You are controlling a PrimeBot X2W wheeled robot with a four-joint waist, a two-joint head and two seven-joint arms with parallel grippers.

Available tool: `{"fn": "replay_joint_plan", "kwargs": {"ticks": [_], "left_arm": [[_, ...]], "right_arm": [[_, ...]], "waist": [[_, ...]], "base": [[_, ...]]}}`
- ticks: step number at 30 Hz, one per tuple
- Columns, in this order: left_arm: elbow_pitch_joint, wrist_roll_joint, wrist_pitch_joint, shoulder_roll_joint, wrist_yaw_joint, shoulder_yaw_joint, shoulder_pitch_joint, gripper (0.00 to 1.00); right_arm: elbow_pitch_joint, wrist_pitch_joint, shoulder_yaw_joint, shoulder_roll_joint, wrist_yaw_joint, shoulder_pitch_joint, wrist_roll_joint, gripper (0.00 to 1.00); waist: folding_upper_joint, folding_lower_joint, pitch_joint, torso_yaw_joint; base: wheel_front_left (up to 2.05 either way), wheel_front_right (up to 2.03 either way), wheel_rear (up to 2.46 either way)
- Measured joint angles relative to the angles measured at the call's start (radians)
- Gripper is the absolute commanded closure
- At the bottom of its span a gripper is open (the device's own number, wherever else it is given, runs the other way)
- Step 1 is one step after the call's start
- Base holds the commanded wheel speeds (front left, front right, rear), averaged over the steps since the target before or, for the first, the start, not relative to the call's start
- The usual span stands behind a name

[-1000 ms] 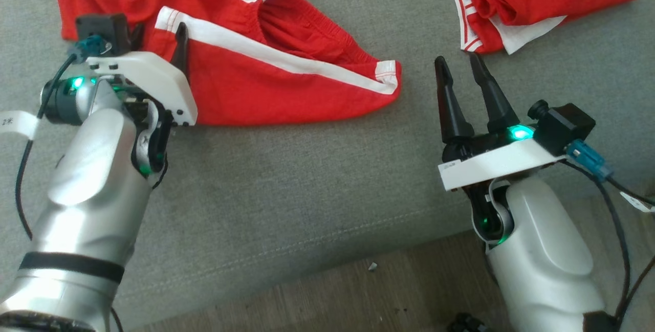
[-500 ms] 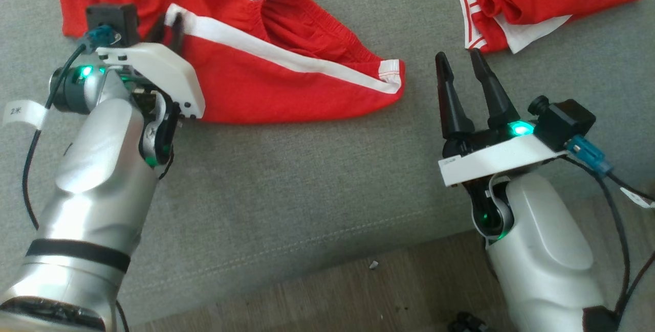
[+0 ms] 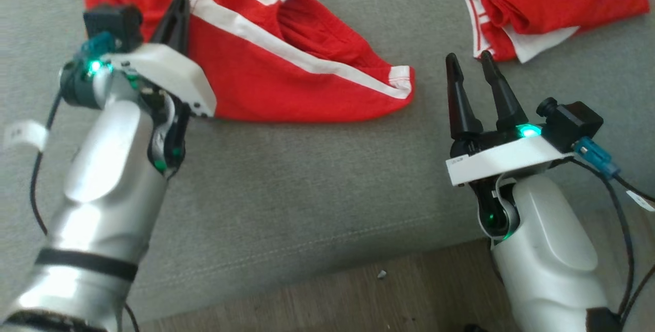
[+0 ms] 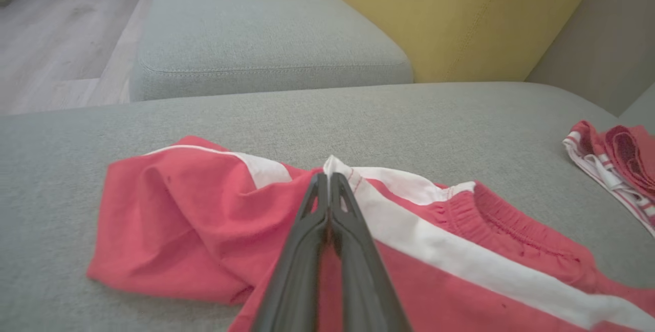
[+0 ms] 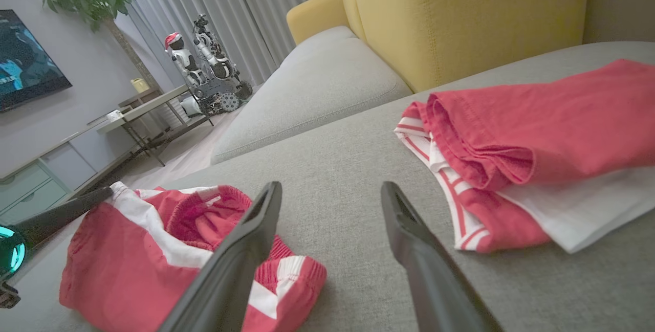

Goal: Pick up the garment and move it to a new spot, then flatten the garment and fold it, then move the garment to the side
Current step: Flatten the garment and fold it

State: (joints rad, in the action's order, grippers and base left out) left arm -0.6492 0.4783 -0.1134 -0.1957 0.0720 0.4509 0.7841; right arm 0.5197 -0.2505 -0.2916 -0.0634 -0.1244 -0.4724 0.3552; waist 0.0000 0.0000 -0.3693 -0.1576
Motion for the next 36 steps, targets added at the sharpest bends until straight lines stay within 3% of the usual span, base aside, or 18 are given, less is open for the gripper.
{"fn": "replay_joint_plan", "kwargs": {"ticks": [16, 25, 30, 36], "left_arm": [[0.451, 0.020, -0.038, -0.079, 0.086, -0.002, -0.381, 1.00], [0.545, 0.016, -0.028, -0.105, 0.123, 0.022, -0.500, 1.00], [0.550, 0.016, -0.028, -0.102, 0.130, 0.028, -0.501, 1.00], [0.533, 0.016, -0.044, -0.080, 0.130, 0.034, -0.498, 1.00]], "right_arm": [[0.063, 0.053, 0.111, 0.000, 0.000, 0.046, -0.088, 0.00], [0.056, 0.132, 0.116, -0.005, 0.000, 0.049, -0.142, 0.00], [0.049, 0.236, 0.042, -0.070, 0.000, 0.045, -0.157, 0.00], [0.018, 0.384, -0.161, -0.191, 0.000, 0.036, -0.065, 0.00]], "waist": [[0.0000, 0.0000, 0.090, 0.137], [0.0000, 0.0000, 0.120, 0.201], [0.0000, 0.0000, 0.122, 0.221], [0.0000, 0.0000, 0.115, 0.231]], "base": [[0.00, 0.00, 0.00], [0.00, 0.00, 0.00], [0.00, 0.00, 0.00], [0.00, 0.00, 0.00]]}}
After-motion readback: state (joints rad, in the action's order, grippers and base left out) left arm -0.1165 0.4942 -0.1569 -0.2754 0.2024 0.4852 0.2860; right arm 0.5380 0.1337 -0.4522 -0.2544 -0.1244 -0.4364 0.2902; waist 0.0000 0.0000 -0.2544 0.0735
